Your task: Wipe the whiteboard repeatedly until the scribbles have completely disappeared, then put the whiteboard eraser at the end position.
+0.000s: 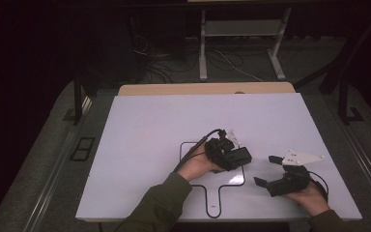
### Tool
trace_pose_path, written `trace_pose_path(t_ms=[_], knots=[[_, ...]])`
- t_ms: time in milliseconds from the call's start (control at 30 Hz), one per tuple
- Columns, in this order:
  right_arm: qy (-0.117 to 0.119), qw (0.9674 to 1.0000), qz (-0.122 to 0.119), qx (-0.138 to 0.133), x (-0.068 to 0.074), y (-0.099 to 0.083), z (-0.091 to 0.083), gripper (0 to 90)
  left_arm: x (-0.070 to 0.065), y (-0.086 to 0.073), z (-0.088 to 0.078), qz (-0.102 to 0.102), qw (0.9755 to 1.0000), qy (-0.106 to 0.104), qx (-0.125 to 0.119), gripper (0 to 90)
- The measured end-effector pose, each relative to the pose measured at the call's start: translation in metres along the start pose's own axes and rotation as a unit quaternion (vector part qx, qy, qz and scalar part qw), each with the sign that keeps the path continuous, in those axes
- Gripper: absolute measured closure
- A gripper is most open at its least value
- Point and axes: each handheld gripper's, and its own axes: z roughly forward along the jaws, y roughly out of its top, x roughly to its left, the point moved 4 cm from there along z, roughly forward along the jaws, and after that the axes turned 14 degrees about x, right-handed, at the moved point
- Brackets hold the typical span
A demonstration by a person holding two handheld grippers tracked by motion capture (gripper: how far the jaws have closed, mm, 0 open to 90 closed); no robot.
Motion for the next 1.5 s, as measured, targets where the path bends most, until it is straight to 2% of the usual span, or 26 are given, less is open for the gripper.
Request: trace_pose_path(t_ms=[100, 167, 367, 500, 633, 733, 867, 967, 1000, 1033, 1100, 1167, 1200, 1233, 1333, 1433, 1500], knots=[[0.001, 1.0, 0.004, -0.003, -0.001, 0.001, 0.0, 0.0, 0.003, -0.003, -0.015, 0.0, 0.9999, -0.002, -0.014, 39.4], [0.001, 1.0, 0.004, -0.002, -0.001, 0.001, 0.001, 0.0, 0.009, -0.007, -0.028, 0.0, 0.9999, 0.005, -0.015, 39.4], [0.002, 1.0, -0.003, 0.005, 0.001, 0.0, 0.002, 0.0, 0.029, -0.018, -0.062, -0.034, 0.9984, 0.014, -0.043, 39.3], [0.004, 1.0, -0.003, 0.005, 0.002, -0.001, 0.002, 0.0, 0.045, -0.027, -0.074, -0.052, 0.9967, 0.028, -0.055, 39.3], [0.004, 1.0, -0.006, 0.003, 0.003, -0.001, 0.002, 0.0, 0.063, -0.032, -0.084, -0.073, 0.9937, 0.039, -0.076, 39.3], [0.006, 1.0, -0.005, 0.002, 0.003, 0.0, 0.002, 0.0, 0.078, -0.034, -0.089, -0.085, 0.9918, 0.049, -0.082, 39.3], [0.005, 1.0, -0.002, 0.004, 0.003, 0.0, 0.003, 0.0, 0.098, -0.033, -0.088, -0.097, 0.9905, 0.055, -0.082, 39.3], [0.006, 1.0, -0.004, 0.005, 0.003, 0.0, 0.004, 0.0, 0.113, -0.03, -0.083, -0.096, 0.9903, 0.062, -0.079, 39.3], [0.007, 0.9999, -0.006, 0.006, 0.004, 0.0, 0.004, 0.0, 0.117, -0.028, -0.079, -0.106, 0.9891, 0.059, -0.084, 39.3], [0.007, 0.9999, -0.007, 0.008, 0.004, 0.0, 0.005, 0.0, 0.123, -0.026, -0.077, -0.103, 0.9897, 0.061, -0.078, 39.3], [0.008, 0.9999, -0.007, 0.007, 0.004, 0.0, 0.005, 0.0, 0.131, -0.021, -0.069, -0.107, 0.989, 0.068, -0.076, 39.3], [0.008, 0.9999, -0.007, 0.006, 0.004, 0.0, 0.005, 0.0, 0.141, -0.017, -0.063, -0.108, 0.9894, 0.072, -0.066, 39.3], [0.01, 0.9999, -0.007, 0.005, 0.003, 0.0, 0.005, 0.0, 0.144, -0.013, -0.059, -0.114, 0.9882, 0.075, -0.069, 39.3], [0.01, 0.9999, -0.007, 0.005, 0.003, 0.0, 0.004, 0.0, 0.15, -0.013, -0.057, -0.102, 0.9897, 0.083, -0.056, 39.3], [0.01, 0.9999, -0.006, 0.005, 0.003, 0.0, 0.003, 0.0, 0.161, -0.008, -0.048, -0.117, 0.9877, 0.088, -0.054, 39.2], [0.01, 0.9999, -0.005, 0.003, 0.003, 0.0, 0.003, 0.0, 0.169, -0.005, -0.039, -0.125, 0.9875, 0.088, -0.039, 39.2], [0.011, 0.9999, -0.004, 0.003, 0.003, -0.001, 0.002, 0.0, 0.173, -0.004, -0.032, -0.123, 0.9876, 0.096, -0.02, 39.2]])
